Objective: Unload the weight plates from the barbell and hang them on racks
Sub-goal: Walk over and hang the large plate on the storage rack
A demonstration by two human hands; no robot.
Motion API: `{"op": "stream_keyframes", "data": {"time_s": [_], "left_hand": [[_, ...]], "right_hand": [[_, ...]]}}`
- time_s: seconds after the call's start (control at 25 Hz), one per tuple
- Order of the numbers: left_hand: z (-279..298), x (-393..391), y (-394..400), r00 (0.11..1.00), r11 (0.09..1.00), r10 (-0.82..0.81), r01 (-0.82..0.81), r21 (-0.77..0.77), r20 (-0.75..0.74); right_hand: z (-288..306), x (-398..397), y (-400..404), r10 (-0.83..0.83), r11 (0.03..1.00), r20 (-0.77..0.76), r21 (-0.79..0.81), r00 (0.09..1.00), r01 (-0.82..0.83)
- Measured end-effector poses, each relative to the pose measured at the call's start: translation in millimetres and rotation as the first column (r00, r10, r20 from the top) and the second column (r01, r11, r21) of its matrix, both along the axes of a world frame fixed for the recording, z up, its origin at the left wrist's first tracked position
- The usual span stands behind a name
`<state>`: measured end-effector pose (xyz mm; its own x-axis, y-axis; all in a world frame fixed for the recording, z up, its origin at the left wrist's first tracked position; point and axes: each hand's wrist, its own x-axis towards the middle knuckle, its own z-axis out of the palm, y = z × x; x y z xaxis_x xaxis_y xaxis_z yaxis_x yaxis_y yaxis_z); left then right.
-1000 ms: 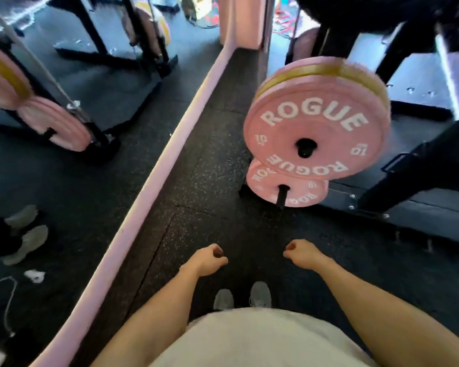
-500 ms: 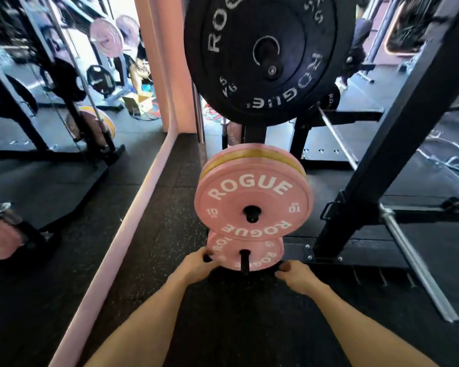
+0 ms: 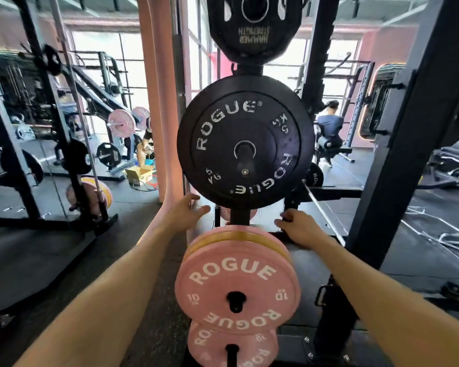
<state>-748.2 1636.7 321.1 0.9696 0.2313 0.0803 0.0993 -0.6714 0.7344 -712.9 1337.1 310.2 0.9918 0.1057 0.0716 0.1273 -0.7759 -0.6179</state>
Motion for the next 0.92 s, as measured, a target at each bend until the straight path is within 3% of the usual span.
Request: {"op": "stream_keyframes", "data": {"time_s": [0.32, 0.48, 0.64, 0.92], "left_hand": [[151.0, 87.2, 18.8, 0.930, 0.999, -0.018, 0.006, 0.033, 0.368], [202.2, 131.5, 23.1, 0.899, 0.991, -0.053, -0.005, 0.131, 0.434], [213.4, 166.9, 33.6, 0.918, 0.977, -0.018, -0.068, 0.201, 0.396], [170.1, 237.6, 75.7, 0.957, 0.993, 0.020, -0.052, 0.104, 0.291]], "right_hand": [[154.6, 79.0, 2.5, -0.022, 1.000, 0.320, 0.024, 0.947, 0.015], [208.2, 122.3, 3.4, -0.049, 0.996, 0.396, 0.083, 0.917, 0.018], [228.6, 159.7, -4.9, -0.117, 0.992, 0.407, 0.084, 0.906, 0.090], [211.9, 213.5, -6.1, -0.195, 0.978, 0.286, 0.132, 0.938, 0.163]]}}
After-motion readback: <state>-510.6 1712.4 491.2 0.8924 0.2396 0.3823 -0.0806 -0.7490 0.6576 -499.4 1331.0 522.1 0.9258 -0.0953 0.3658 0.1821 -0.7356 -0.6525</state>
